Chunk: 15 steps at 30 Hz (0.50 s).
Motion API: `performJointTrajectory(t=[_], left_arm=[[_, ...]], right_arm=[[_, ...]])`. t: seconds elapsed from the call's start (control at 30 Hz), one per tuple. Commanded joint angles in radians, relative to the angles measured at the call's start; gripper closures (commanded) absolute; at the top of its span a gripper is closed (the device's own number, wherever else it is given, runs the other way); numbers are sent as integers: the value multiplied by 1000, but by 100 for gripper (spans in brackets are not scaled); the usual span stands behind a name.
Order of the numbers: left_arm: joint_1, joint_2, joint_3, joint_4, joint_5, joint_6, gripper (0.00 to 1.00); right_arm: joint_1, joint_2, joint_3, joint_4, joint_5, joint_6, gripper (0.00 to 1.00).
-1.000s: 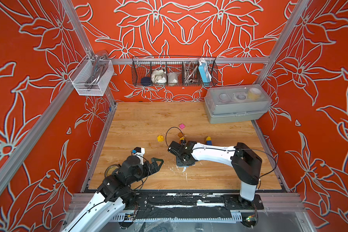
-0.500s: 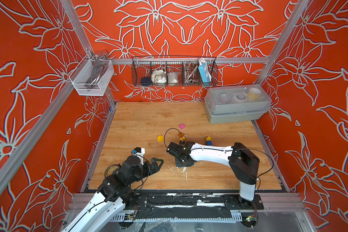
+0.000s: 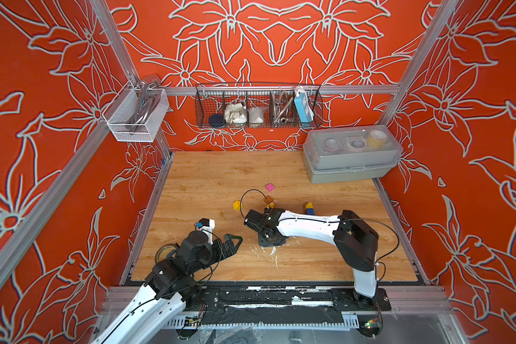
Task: Assemble the number 1 with lego
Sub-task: Assemble the lego brick with the lego brick.
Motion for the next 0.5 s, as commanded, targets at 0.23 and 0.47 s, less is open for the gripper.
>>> performJointTrajectory(t=[0.23,0.47], left_arm=[[6,-12,-14,-3,-9,0,0],[6,-17,-14,-3,-9,0,0]], right_arm=[[-5,134,17,-43,10,10,100],[-4,119,-51,55,-40,37,100]])
